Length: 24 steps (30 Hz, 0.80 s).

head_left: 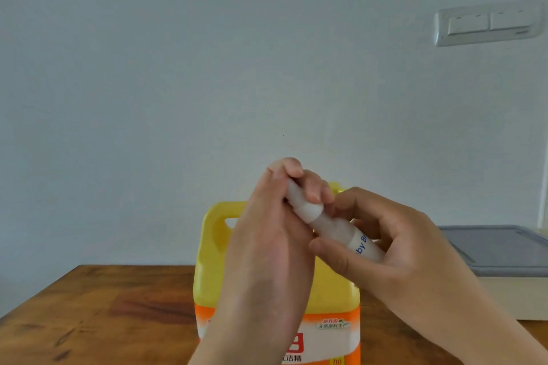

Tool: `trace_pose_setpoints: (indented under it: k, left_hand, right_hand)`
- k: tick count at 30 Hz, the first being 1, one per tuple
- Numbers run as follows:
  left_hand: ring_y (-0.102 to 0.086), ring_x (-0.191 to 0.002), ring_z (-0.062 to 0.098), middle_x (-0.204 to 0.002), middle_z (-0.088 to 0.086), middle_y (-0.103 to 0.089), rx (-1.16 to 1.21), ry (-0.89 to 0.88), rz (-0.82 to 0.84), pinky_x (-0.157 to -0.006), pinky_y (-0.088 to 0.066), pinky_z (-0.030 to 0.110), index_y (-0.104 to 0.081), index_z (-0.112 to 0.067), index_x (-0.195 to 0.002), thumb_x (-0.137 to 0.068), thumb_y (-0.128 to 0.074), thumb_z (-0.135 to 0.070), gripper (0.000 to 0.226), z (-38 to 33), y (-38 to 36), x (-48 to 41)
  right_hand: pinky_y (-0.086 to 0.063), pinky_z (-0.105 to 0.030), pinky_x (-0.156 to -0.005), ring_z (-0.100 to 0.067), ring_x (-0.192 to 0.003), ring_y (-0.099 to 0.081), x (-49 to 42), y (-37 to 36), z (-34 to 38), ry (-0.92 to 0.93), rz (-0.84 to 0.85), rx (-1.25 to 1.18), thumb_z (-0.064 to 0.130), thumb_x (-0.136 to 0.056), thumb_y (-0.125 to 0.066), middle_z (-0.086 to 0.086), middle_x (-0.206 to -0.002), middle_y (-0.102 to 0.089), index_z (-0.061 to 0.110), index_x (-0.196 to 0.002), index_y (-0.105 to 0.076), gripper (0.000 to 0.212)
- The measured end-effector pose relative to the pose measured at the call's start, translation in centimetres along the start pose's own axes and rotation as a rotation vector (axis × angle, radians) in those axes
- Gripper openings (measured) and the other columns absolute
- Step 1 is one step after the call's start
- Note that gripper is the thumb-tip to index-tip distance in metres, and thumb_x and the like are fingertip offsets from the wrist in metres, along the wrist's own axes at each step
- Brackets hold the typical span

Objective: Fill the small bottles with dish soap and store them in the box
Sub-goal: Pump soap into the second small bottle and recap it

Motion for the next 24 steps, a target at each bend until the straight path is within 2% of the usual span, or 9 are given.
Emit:
trace_pose_setpoints:
  k: [3, 5, 6, 8, 10, 12, 14, 20, 24]
  left_hand:
    - [-0.063, -0.087, 0.02, -0.08, 0.005, -0.064, -0.179, -0.016, -0.016, -0.083, -0.056, 0.04, -0.06, -0.016, -0.081, -0.098, -0.045, -0.03, 0.027, 0.8, 0.0, -0.1]
    - [-0.064, -0.093, 0.019, -0.089, 0.004, -0.069, -0.346, -0.055, -0.053, -0.09, -0.052, 0.043, -0.068, -0.018, -0.081, -0.095, -0.046, -0.037, 0.032, 0.6, 0.6, -0.2]
    - [-0.063, -0.093, 0.017, -0.089, 0.001, -0.069, -0.43, -0.076, -0.059, -0.09, -0.05, 0.039, -0.071, -0.019, -0.081, -0.093, -0.047, -0.04, 0.034, 0.3, 0.8, -0.3]
    - [-0.061, -0.082, 0.005, -0.083, -0.006, -0.069, -0.545, -0.095, -0.032, -0.076, -0.049, 0.02, -0.074, -0.021, -0.082, -0.091, -0.051, -0.044, 0.033, -0.4, 0.8, -0.4]
    - [-0.061, -0.071, -0.001, -0.076, -0.009, -0.068, -0.591, -0.052, 0.015, -0.064, -0.047, 0.013, -0.074, -0.016, -0.083, -0.085, -0.059, -0.042, 0.029, -0.7, 0.7, -0.4]
    - [-0.063, -0.067, 0.001, -0.072, -0.006, -0.07, -0.645, -0.026, 0.026, -0.061, -0.049, 0.013, -0.074, -0.011, -0.086, -0.081, -0.069, -0.038, 0.028, -1.1, 1.0, -0.4]
    - [-0.065, -0.066, 0.005, -0.072, -0.003, -0.072, -0.734, -0.042, -0.008, -0.061, -0.05, 0.014, -0.076, -0.015, -0.086, -0.073, -0.071, -0.043, 0.031, -1.8, 1.6, -0.3]
    - [-0.062, -0.053, 0.006, -0.056, -0.001, -0.067, -0.901, -0.134, -0.179, -0.053, -0.048, 0.013, -0.072, -0.014, -0.069, -0.061, -0.074, -0.056, 0.043, -3.4, 2.7, 0.1]
    - [-0.066, -0.061, 0.004, -0.067, -0.004, -0.072, -0.937, -0.174, -0.121, -0.057, -0.048, 0.011, -0.074, -0.021, -0.078, -0.066, -0.076, -0.049, 0.03, -3.8, 2.0, 0.1]
  right_hand:
    - [-0.05, -0.018, -0.055, -0.009, -0.071, -0.065, 0.0, 0.6, -0.4, -0.023, -0.044, -0.018, 0.059, -0.067, -0.07, 0.016, -0.084, -0.069, 0.038, -0.096, -0.065, 0.037]
    - [-0.049, -0.014, -0.054, -0.008, -0.07, -0.065, 0.1, 1.1, -0.8, -0.04, -0.074, -0.002, 0.061, -0.063, -0.067, 0.016, -0.085, -0.07, 0.037, -0.097, -0.065, 0.042]
    - [-0.049, -0.013, -0.054, -0.007, -0.069, -0.065, 0.1, 1.3, -0.9, -0.045, -0.089, 0.008, 0.062, -0.062, -0.067, 0.016, -0.086, -0.069, 0.036, -0.098, -0.064, 0.044]
    - [-0.053, -0.017, -0.059, -0.006, -0.073, -0.065, 0.2, 1.5, -0.8, -0.039, -0.111, 0.019, 0.062, -0.063, -0.067, 0.018, -0.09, -0.069, 0.039, -0.098, -0.062, 0.042]
    - [-0.056, -0.023, -0.061, -0.005, -0.076, -0.066, 0.1, 1.4, -0.4, -0.018, -0.123, 0.018, 0.062, -0.065, -0.067, 0.02, -0.091, -0.068, 0.042, -0.099, -0.06, 0.04]
    - [-0.055, -0.024, -0.06, -0.004, -0.077, -0.066, 0.1, 1.3, 0.0, 0.007, -0.13, 0.048, 0.061, -0.067, -0.068, 0.021, -0.091, -0.068, 0.044, -0.102, -0.057, 0.04]
    - [-0.053, -0.023, -0.056, -0.003, -0.078, -0.065, 0.2, 1.3, 0.3, 0.022, -0.146, 0.12, 0.064, -0.066, -0.065, 0.023, -0.093, -0.066, 0.045, -0.105, -0.054, 0.045]
    - [-0.051, -0.017, -0.057, 0.003, -0.084, -0.06, 0.5, 1.0, 0.9, 0.06, -0.218, 0.277, 0.07, -0.069, -0.057, 0.03, -0.102, -0.058, 0.045, -0.113, -0.05, 0.052]
    - [-0.051, -0.019, -0.062, 0.005, -0.086, -0.059, 0.6, 1.0, 0.9, 0.067, -0.26, 0.284, 0.069, -0.072, -0.061, 0.03, -0.101, -0.059, 0.045, -0.11, -0.051, 0.046]
Point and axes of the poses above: each hand's wrist, its own x-axis away from the middle knuckle, its own y-axis out of the back of the hand, z = x × y, the point moved 8 cm from there along -x, towards the middle knuckle
